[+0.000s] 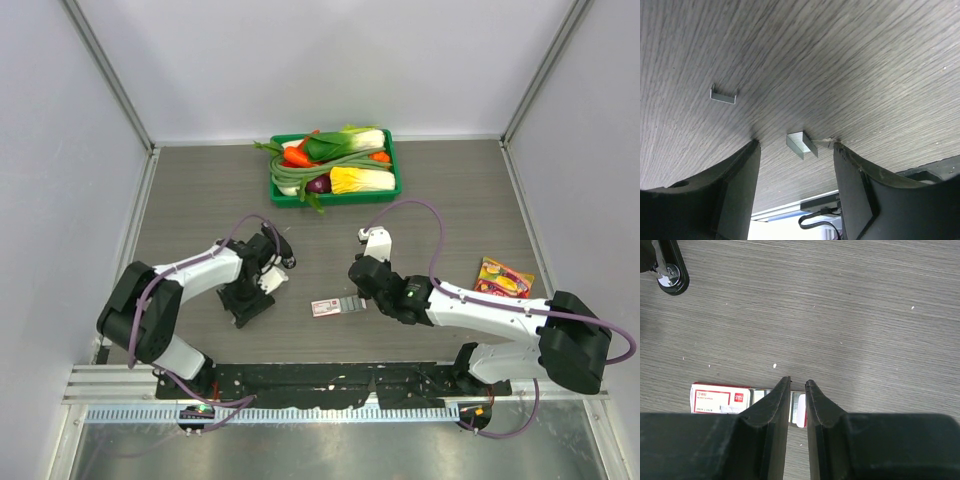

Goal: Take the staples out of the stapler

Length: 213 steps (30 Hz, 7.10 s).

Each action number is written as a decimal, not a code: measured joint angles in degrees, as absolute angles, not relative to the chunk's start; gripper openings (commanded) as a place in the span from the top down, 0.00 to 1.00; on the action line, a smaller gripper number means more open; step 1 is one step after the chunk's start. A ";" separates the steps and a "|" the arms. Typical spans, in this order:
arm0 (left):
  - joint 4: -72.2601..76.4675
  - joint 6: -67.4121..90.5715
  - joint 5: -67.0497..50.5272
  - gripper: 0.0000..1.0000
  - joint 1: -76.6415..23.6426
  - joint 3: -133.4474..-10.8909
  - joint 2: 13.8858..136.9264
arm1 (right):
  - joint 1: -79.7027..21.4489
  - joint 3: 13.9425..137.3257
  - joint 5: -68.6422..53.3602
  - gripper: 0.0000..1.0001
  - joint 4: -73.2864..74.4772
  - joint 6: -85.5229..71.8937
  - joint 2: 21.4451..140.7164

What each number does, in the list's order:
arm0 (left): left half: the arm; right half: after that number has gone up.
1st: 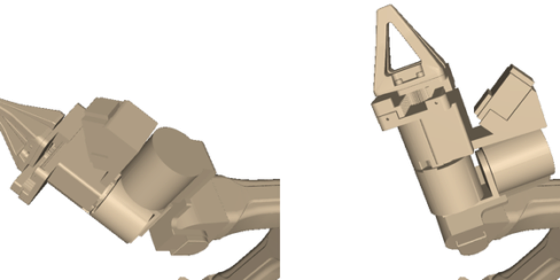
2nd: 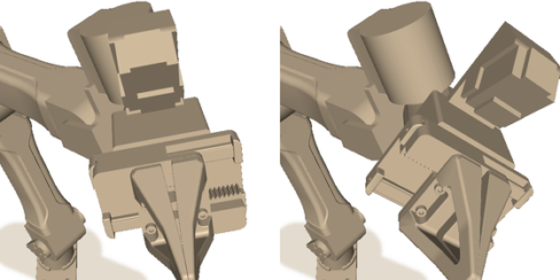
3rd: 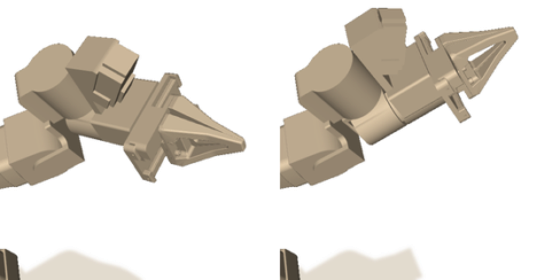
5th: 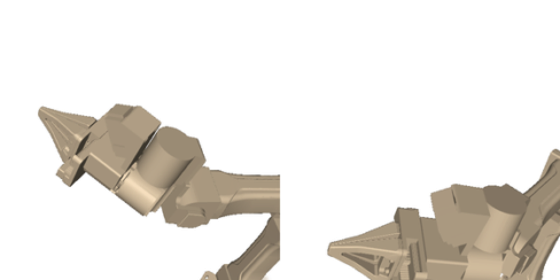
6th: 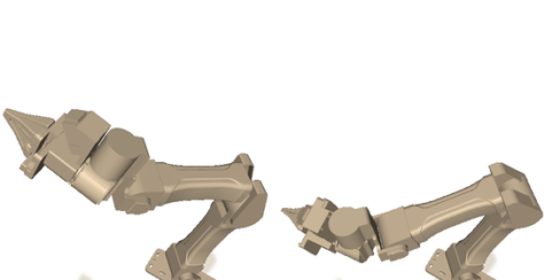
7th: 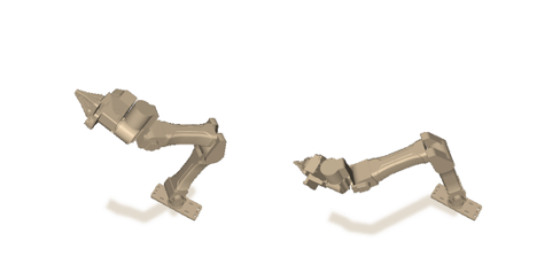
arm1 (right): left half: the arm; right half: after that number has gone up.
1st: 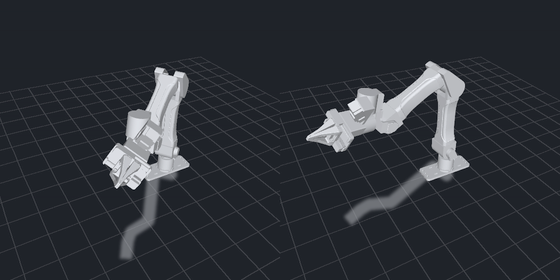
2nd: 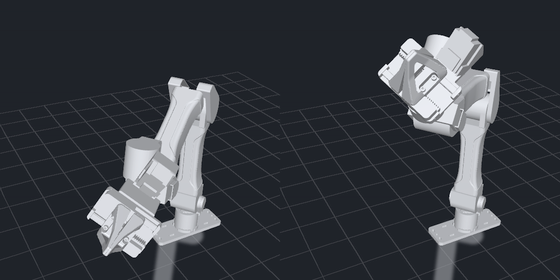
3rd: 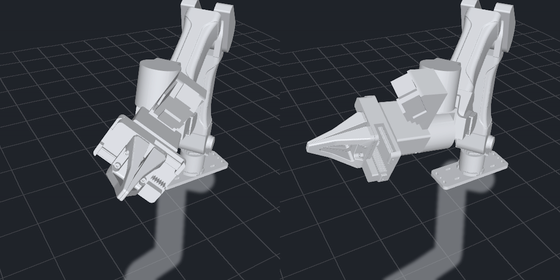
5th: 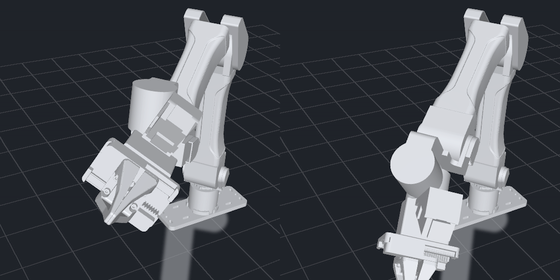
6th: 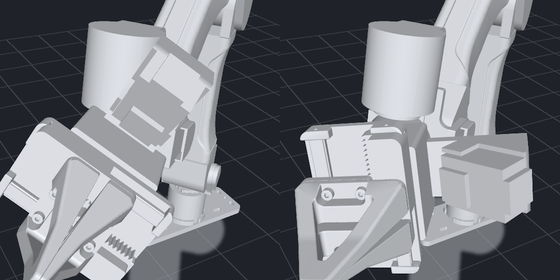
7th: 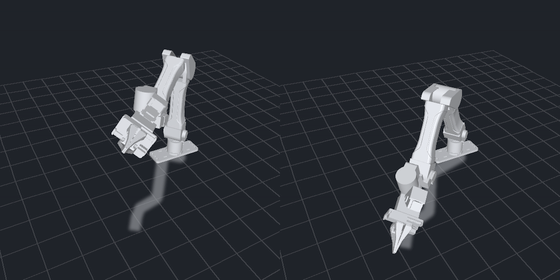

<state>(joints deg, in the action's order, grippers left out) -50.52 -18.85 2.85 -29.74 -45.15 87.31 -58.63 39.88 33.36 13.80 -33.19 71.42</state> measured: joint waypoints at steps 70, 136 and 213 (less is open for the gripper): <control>-51.51 -12.40 5.63 0.62 -29.61 -50.15 91.59 | -58.63 39.88 33.67 0.80 15.53 -31.99 69.73; -53.30 -1.04 -45.28 0.80 -24.45 -90.52 85.73 | -55.96 39.29 7.62 0.50 -8.19 -31.75 51.90; -54.78 -3.88 -43.68 0.28 -19.70 -78.06 81.01 | -52.38 56.53 29.26 0.51 8.82 -22.83 100.86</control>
<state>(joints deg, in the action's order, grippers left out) -54.78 -3.88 -43.68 -19.70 -78.06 81.01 -52.38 56.53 29.26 8.82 -22.83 100.86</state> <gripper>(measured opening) 0.711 0.500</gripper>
